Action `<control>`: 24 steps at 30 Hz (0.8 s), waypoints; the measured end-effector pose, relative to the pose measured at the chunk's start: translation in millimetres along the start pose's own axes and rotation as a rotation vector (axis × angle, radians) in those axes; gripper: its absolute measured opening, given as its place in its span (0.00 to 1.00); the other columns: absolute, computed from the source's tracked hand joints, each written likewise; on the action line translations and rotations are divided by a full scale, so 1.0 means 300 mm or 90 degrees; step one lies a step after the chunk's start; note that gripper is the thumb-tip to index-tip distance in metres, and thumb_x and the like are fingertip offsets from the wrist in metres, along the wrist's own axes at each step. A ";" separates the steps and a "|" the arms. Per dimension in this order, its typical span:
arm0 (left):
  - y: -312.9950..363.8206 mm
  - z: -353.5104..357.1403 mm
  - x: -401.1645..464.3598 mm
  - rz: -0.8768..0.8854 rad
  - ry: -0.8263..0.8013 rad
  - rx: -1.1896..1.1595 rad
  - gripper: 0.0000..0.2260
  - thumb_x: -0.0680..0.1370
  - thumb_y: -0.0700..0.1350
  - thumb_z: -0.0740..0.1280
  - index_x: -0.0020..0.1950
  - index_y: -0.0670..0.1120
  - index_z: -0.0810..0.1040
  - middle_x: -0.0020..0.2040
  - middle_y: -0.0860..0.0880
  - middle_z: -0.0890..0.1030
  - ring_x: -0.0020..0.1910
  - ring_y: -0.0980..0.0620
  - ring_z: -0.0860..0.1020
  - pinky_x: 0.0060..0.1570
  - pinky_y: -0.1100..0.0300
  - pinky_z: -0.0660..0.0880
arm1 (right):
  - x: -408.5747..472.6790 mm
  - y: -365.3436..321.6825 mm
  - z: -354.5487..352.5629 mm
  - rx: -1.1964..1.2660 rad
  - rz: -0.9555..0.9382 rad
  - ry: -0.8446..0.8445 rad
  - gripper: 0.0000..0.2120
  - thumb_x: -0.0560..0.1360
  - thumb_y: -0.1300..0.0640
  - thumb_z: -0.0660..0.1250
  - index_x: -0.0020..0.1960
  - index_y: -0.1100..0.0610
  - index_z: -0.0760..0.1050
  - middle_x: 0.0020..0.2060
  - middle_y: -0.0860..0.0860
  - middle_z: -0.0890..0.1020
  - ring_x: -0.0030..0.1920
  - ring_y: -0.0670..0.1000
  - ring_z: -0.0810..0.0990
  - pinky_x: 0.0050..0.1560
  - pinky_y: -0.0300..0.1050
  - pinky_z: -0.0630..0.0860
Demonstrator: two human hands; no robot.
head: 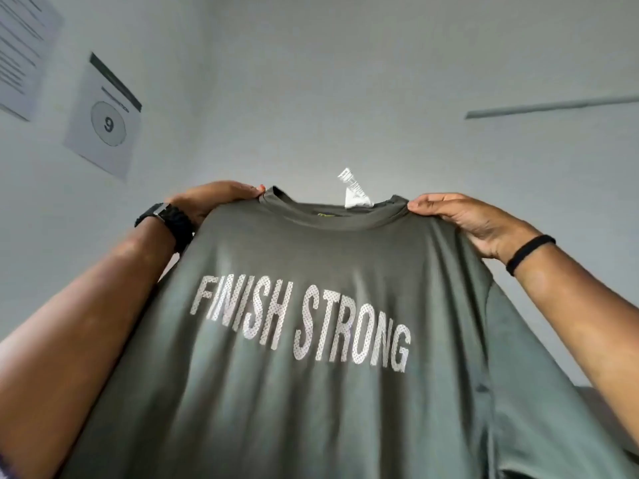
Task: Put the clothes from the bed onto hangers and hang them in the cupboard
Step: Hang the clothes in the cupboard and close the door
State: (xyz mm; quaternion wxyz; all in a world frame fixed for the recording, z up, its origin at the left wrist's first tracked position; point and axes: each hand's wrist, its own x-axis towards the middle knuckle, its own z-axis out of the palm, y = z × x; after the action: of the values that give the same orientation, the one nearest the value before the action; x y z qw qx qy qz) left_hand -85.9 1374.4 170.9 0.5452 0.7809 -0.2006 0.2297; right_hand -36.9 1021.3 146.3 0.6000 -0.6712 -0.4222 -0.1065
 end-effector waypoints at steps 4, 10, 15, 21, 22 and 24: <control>-0.351 0.054 -0.038 -0.172 -0.035 0.043 0.15 0.80 0.46 0.60 0.44 0.40 0.83 0.41 0.43 0.84 0.36 0.50 0.83 0.37 0.60 0.80 | -0.012 0.324 0.070 0.016 0.157 -0.060 0.01 0.73 0.61 0.67 0.42 0.57 0.77 0.36 0.49 0.83 0.37 0.46 0.82 0.41 0.34 0.79; -1.087 0.228 -0.220 -0.474 -0.169 0.286 0.16 0.78 0.49 0.67 0.59 0.38 0.78 0.54 0.43 0.81 0.56 0.44 0.77 0.63 0.53 0.71 | -0.238 1.012 0.260 0.012 0.476 -0.152 0.05 0.71 0.63 0.71 0.40 0.56 0.76 0.33 0.49 0.80 0.35 0.45 0.77 0.39 0.37 0.72; -1.503 0.443 -0.432 -0.559 -0.194 0.404 0.17 0.79 0.48 0.63 0.60 0.35 0.76 0.62 0.38 0.77 0.57 0.42 0.76 0.51 0.55 0.70 | -0.486 1.432 0.376 -0.083 0.670 -0.131 0.08 0.72 0.64 0.71 0.39 0.54 0.74 0.32 0.50 0.74 0.30 0.46 0.69 0.30 0.38 0.67; -1.775 0.548 -0.431 -0.532 0.130 0.307 0.12 0.80 0.40 0.61 0.44 0.34 0.78 0.44 0.34 0.82 0.43 0.38 0.81 0.38 0.57 0.73 | -0.518 1.673 0.451 -0.216 0.641 0.050 0.06 0.73 0.63 0.70 0.39 0.59 0.75 0.24 0.52 0.71 0.20 0.46 0.67 0.18 0.33 0.61; -1.802 0.568 -0.425 -0.541 0.158 0.287 0.12 0.80 0.41 0.60 0.44 0.34 0.78 0.43 0.35 0.82 0.41 0.39 0.82 0.37 0.55 0.76 | -0.504 1.696 0.467 -0.214 0.642 0.086 0.04 0.75 0.63 0.68 0.42 0.60 0.74 0.25 0.53 0.71 0.19 0.45 0.67 0.17 0.32 0.62; -1.858 0.608 -0.438 -0.544 0.172 0.275 0.11 0.80 0.41 0.58 0.49 0.35 0.76 0.46 0.35 0.81 0.45 0.37 0.81 0.43 0.50 0.78 | -0.488 1.751 0.513 -0.146 0.665 0.146 0.01 0.78 0.65 0.62 0.48 0.61 0.71 0.27 0.54 0.71 0.18 0.46 0.70 0.16 0.33 0.64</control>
State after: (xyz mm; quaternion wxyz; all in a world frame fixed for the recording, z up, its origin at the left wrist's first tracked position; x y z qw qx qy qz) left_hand 146.9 1391.7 -383.1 0.4372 0.8517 0.2623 0.1213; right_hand 180.8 1134.9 -364.3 0.5383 -0.8367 0.0498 0.0876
